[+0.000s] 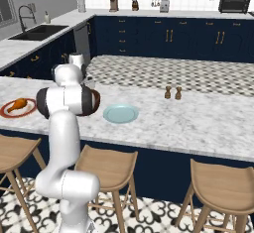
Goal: Pick the chicken drumstick and potato from their plates and place them in the bowl. Then put the bowl in the fridge.
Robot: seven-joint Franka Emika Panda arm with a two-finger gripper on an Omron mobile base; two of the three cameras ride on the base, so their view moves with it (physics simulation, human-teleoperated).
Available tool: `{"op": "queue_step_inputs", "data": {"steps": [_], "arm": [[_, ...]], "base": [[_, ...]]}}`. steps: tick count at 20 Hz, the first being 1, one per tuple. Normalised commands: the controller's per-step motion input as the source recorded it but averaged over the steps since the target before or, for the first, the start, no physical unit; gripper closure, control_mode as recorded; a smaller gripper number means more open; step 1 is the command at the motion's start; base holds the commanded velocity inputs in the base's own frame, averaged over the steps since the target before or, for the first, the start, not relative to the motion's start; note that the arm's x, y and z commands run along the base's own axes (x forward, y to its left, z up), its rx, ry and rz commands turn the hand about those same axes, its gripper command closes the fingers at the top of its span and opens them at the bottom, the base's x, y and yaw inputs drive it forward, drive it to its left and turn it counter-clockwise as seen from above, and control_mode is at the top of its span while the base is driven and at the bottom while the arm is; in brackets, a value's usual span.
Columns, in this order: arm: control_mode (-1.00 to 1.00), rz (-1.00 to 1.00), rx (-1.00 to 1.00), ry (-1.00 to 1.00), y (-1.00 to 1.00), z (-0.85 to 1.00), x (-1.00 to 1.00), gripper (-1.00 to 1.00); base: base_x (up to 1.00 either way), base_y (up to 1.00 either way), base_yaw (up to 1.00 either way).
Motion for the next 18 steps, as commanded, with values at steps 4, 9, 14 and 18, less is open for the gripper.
{"op": "queue_step_inputs", "data": {"steps": [4, 9, 14, 18], "arm": [[-1.0, 0.0, 0.0, 0.0, 0.02, 0.0, 0.01, -1.0], [-1.0, 0.0, 0.0, 0.0, 0.0, 0.0, -0.01, -1.0], [-1.0, 0.0, 0.0, 0.0, 0.0, 0.0, -0.04, -1.0], [-1.0, -0.01, 0.0, -0.01, -0.13, 0.02, -0.34, -1.0]], "base": [[0.0, 0.0, 0.0], [0.0, 0.0, 0.0], [0.0, 0.0, 0.0], [0.0, 0.0, 0.0]]}}
